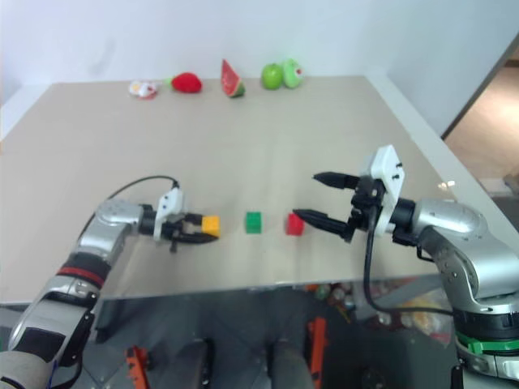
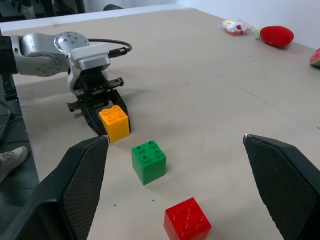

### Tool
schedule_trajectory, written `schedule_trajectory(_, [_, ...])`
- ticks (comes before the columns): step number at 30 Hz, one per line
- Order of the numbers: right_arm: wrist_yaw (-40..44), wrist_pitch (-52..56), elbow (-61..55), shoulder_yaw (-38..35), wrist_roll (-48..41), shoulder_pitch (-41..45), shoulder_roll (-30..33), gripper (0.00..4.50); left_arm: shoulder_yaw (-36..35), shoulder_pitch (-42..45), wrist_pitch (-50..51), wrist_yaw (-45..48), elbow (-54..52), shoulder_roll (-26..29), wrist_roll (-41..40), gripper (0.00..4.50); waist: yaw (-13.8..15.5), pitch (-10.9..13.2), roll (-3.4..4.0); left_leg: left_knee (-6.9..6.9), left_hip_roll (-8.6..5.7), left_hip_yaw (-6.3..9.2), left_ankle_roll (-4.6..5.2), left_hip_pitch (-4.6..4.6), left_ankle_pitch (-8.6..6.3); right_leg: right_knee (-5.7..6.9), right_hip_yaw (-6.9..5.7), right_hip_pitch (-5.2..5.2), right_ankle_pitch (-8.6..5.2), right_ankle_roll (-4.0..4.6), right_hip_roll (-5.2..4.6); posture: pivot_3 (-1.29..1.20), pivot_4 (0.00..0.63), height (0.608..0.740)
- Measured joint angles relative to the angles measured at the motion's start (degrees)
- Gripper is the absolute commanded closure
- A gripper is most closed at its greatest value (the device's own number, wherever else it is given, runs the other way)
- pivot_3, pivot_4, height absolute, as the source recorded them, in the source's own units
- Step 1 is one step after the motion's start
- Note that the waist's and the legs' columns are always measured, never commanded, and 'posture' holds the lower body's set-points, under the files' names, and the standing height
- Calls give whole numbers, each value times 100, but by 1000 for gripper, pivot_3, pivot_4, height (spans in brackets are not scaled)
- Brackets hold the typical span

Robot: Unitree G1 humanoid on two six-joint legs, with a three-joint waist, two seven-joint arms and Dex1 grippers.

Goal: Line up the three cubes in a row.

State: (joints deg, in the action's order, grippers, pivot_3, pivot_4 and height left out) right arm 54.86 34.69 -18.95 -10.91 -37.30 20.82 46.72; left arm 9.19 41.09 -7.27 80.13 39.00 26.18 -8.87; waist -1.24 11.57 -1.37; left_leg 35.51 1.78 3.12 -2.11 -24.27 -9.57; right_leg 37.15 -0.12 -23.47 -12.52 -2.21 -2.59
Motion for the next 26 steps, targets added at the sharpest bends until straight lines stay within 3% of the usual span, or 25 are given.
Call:
schedule_trajectory(3, [1, 0, 2, 1, 9, 0, 0, 0, -14, 1, -102, -140, 88, -8, 9, 430, 0, 0, 0, 0, 1, 0, 0, 1, 0, 0, 0, 0, 0, 0, 1, 0, 150, 740])
schedule_trajectory(7, [22, 5, 3, 0, 2, -33, 8, 0, -99, -51, -45, -310, 64, 125, -29, 430, -3, 0, 0, 0, 1, 0, 0, 2, 0, 0, 1, 0, 0, 2, 1, 0, 150, 740])
schedule_trajectory(11, [133, 30, 133, -107, 0, -335, 202, 0, -410, -583, 427, -267, -590, 776, -235, 430, -32, 0, 0, -13, 9, -2, 1, 4, -2, 1, 3, -7, 3, -4, 6, 0, 150, 740])
schedule_trajectory(18, [421, -125, 777, -646, 166, -845, 692, 0, -1235, -1986, 2619, -277, -2581, 2098, -1124, 430, 5, 0, 0, -15, 11, -2, -1, 3, -4, 1, -5, -8, -17, 21, -1, 0, 150, 740])
schedule_trajectory(22, [456, -394, 1422, -759, 422, -979, 733, 0, -1918, -1959, 3755, -856, -2951, 2157, -1779, 430, 21, 0, 0, -2, 8, -7, -1, 3, -2, 1, -13, 2, -13, 15, -13, 0, 150, 740])
schedule_trajectory(26, [465, -556, 1690, -756, 548, -994, 709, 0, -2079, -1837, 4206, -1128, -3209, 2097, -2154, 430, 0, 0, 1, 0, 6, -16, 0, 5, 0, 1, -5, 1, -9, 10, -14, 0, 150, 740])
